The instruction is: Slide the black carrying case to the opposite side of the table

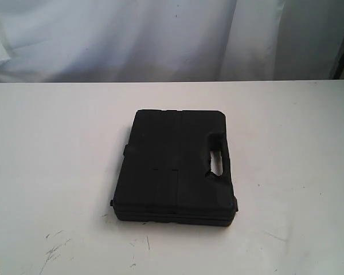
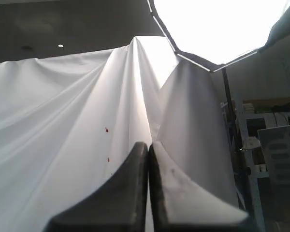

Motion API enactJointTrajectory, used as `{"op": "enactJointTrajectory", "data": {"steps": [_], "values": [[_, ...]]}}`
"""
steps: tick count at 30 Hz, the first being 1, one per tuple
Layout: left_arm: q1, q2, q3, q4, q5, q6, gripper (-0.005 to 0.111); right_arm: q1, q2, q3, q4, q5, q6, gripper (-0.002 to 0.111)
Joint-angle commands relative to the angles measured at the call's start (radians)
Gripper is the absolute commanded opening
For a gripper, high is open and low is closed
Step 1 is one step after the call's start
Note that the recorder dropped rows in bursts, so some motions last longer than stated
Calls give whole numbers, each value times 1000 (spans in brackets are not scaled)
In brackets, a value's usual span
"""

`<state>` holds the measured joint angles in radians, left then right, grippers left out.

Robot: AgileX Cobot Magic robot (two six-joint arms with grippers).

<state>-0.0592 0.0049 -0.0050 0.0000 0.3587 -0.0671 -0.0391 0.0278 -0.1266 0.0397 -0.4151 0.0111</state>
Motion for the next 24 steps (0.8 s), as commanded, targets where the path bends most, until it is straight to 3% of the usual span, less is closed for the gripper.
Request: {"op": "enactJointTrajectory", "data": {"steps": [1, 13, 24], "values": [[2, -5, 5, 0, -15, -4, 0, -3, 102, -142, 2, 122, -19, 0], [2, -5, 5, 0, -15, -4, 0, -1, 636, -543, 4, 612, 4, 0], [2, -5, 5, 0, -15, -4, 0, -1, 932, -598, 196, 1035, -66, 0]]}}
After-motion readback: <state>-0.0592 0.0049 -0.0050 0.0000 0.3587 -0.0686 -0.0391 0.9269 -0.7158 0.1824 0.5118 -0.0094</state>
